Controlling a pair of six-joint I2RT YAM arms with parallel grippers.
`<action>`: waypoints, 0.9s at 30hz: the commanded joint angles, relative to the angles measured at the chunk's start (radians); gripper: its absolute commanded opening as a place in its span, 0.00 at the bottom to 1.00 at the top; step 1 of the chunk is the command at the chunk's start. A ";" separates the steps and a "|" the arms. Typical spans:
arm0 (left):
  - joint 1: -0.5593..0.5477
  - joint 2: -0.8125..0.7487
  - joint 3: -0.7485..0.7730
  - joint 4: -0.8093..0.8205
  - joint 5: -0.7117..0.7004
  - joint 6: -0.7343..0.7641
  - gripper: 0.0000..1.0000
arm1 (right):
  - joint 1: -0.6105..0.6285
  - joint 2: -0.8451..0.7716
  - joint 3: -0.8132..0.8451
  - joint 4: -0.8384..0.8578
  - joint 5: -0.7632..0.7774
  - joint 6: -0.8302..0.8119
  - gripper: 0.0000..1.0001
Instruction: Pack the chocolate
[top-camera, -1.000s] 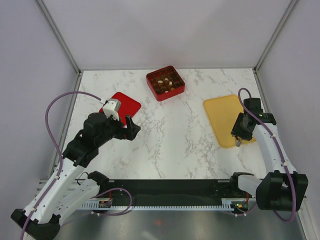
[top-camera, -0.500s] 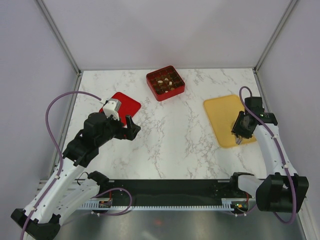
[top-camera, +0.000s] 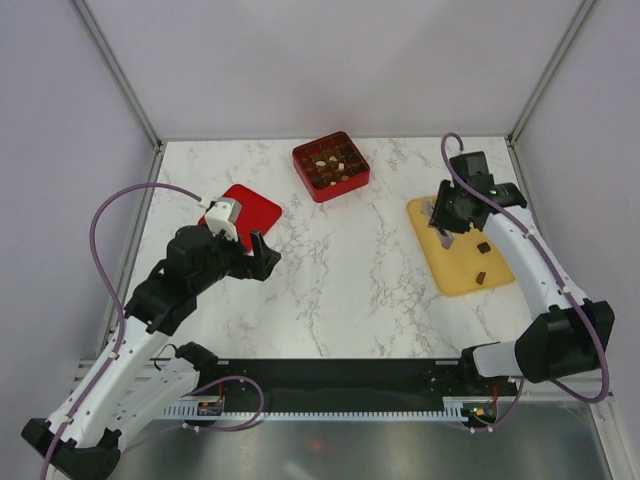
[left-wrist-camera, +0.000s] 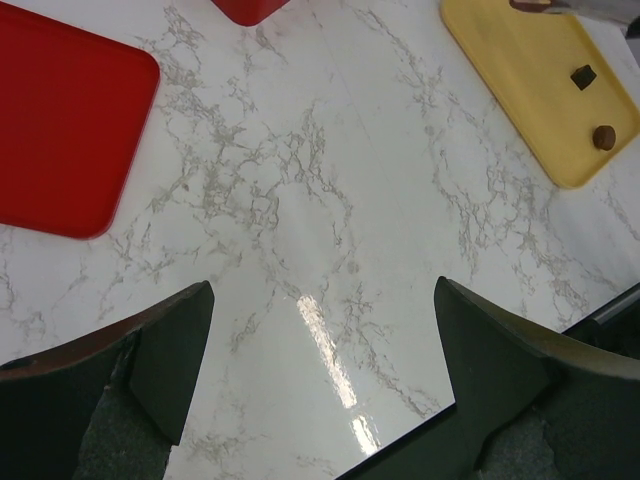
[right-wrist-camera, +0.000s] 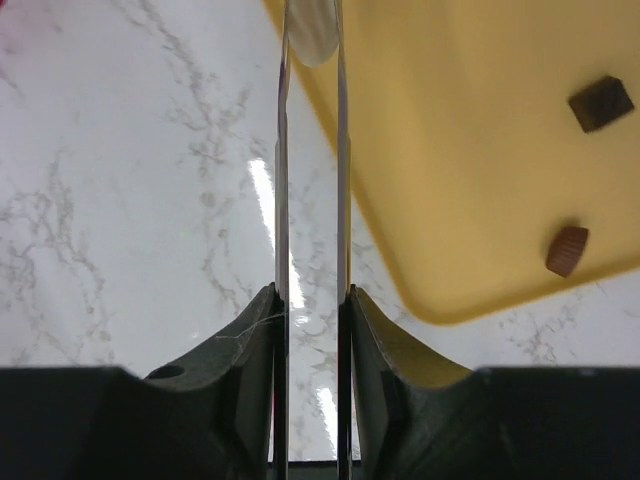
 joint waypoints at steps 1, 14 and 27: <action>0.002 -0.018 0.010 0.011 -0.028 0.034 1.00 | 0.108 0.095 0.161 0.099 0.018 0.054 0.34; 0.002 -0.046 0.008 0.008 -0.050 0.034 1.00 | 0.390 0.641 0.846 0.183 0.050 -0.003 0.35; 0.002 -0.038 0.008 0.005 -0.076 0.034 1.00 | 0.464 0.859 0.961 0.332 0.101 -0.096 0.38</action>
